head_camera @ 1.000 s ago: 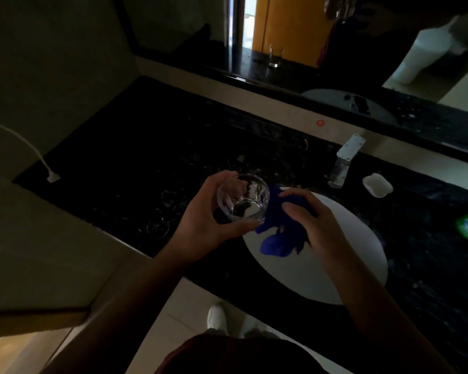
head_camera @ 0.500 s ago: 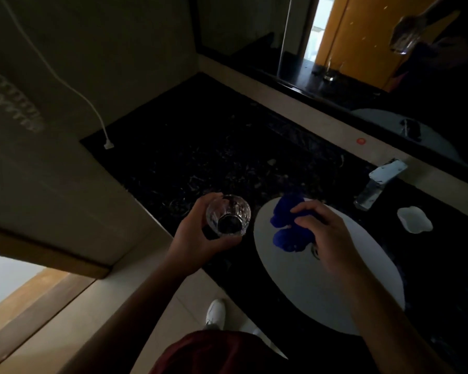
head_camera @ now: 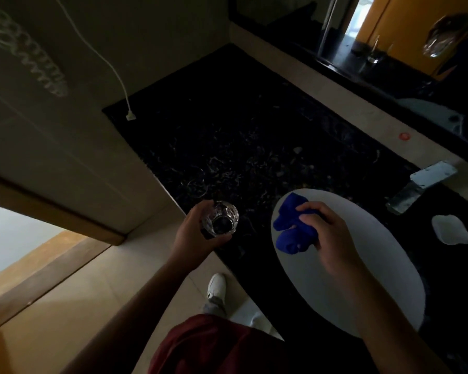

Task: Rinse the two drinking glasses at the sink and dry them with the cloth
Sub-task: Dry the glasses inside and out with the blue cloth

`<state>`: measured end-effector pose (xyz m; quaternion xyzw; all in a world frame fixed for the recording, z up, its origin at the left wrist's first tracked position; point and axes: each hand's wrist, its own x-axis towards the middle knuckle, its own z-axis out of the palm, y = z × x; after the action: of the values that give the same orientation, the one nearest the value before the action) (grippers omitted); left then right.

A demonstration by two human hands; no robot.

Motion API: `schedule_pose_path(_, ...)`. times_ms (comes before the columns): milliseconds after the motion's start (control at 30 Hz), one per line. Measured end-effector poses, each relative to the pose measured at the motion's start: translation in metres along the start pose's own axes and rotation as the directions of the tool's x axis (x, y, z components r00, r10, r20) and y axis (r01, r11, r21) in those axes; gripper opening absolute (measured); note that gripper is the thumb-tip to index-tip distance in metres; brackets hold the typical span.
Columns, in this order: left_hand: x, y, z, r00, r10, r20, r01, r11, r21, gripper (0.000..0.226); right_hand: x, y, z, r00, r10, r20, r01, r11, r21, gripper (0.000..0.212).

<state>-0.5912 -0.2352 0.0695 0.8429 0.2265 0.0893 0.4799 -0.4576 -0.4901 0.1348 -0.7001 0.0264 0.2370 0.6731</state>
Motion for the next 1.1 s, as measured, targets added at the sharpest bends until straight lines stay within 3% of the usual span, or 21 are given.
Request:
schedule_pose_path(367, 0.033, -0.052, 0.008, 0.995, -0.08, 0.052, 0.075, 0.993, 0.096, 0.094, 0.02, 0.023, 0.022, 0.998, 0.049, -0.027, -0.05, 0.998, -0.037, 0.013)
schedule_pose_path(1100, 0.042, -0.061, 0.019, 0.986, -0.121, 0.116, 0.103, 0.983, 0.152, 0.096, 0.025, 0.032, 0.019, 0.994, 0.095, -0.047, -0.097, 0.995, -0.025, 0.015)
